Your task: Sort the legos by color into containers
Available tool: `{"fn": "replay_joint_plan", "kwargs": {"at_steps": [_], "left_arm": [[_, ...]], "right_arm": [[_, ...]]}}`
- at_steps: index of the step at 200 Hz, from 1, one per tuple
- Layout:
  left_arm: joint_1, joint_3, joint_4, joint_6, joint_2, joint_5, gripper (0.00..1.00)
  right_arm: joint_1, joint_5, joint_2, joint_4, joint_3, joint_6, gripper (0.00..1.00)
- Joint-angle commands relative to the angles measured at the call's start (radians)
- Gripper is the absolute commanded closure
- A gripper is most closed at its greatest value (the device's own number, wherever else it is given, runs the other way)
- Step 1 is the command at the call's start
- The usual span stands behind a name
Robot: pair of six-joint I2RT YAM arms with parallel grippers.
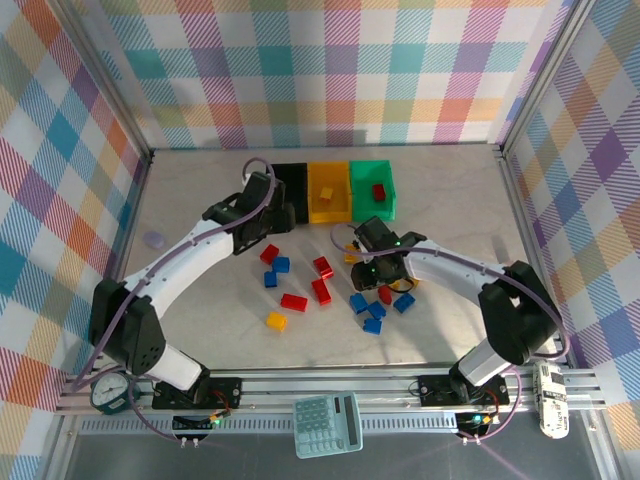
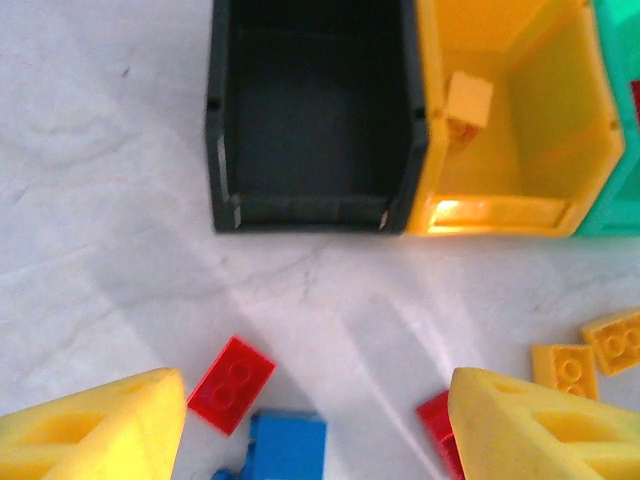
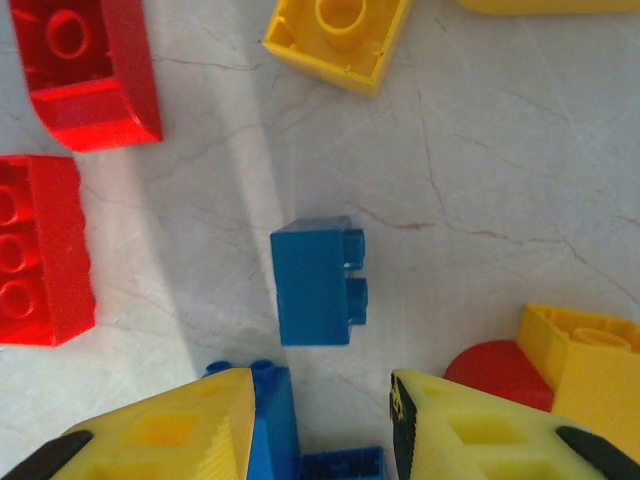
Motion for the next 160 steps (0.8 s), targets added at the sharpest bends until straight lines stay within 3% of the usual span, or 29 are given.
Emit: {"fn": "replay_joint_plan", "kwargs": {"at_steps": [1, 93, 160], "left_arm": [[-0.005, -0.036, -0.069, -0.02, -0.077, -0.047, 0.3], [-0.005, -0.048, -0.106, -0.021, -0.122, -0.082, 0.29], [-0.005, -0.051, -0.123, -0.021, -0.131, -0.092, 0.28]], "right_arm": [[0.009, 0.035, 0.032, 0.019, 0.04, -0.016, 0.57], [0.016, 0.029, 0.144, 0.028, 0.084, -0.039, 0.56], [0.016, 0.025, 0.179, -0.033, 0.159, -0.089, 0.78]]}}
